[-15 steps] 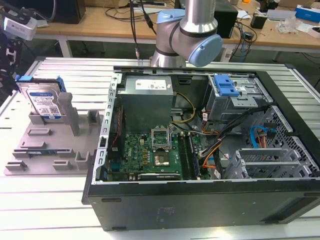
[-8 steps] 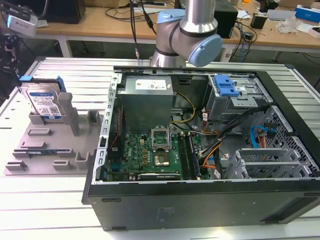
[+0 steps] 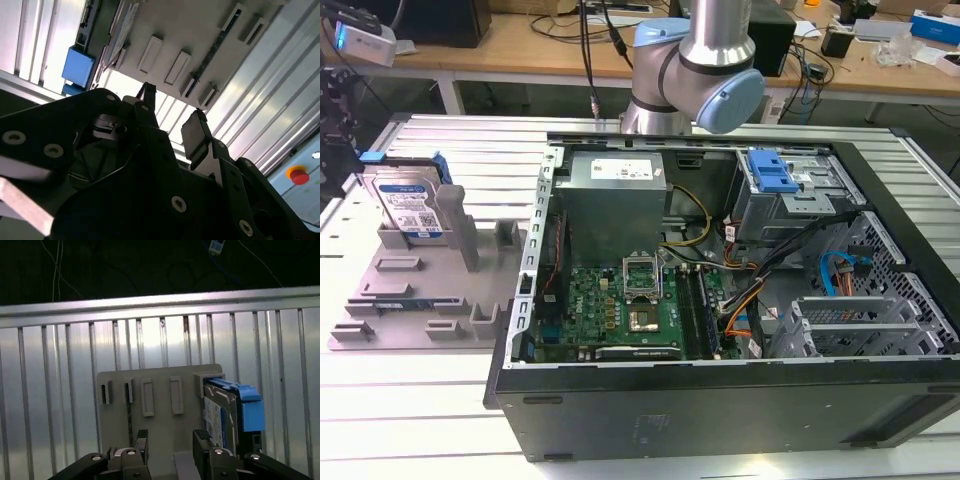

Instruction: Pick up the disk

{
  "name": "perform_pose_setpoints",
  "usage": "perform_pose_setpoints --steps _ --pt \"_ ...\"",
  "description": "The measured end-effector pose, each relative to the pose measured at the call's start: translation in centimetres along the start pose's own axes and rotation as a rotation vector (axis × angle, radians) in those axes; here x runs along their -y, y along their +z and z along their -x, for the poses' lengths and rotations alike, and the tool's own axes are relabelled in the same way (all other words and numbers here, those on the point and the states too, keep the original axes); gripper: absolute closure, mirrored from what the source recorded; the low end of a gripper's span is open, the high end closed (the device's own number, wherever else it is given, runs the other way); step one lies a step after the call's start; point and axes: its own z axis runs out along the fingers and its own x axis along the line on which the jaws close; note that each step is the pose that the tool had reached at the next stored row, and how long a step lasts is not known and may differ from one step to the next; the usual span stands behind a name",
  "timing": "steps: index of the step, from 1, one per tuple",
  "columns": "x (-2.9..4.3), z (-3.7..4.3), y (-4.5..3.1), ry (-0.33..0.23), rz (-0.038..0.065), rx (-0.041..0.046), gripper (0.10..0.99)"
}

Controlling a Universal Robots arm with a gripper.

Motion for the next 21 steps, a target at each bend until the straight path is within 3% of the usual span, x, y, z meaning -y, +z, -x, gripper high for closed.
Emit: perform_pose_setpoints --steps 5,7,17,21 --pt "0.02 0.02 0.00 -0.015 0.001 -0.0005 0.604" --pt "0.00 0.53 0.00 -0.015 0.001 -0.0007 0.604" --pt "-0.85 5.92 0.18 -0.017 0.001 -0.0051 0.604" --pt "-1.30 6.71 0.35 -0.025 0.001 -0.0078 0.604"
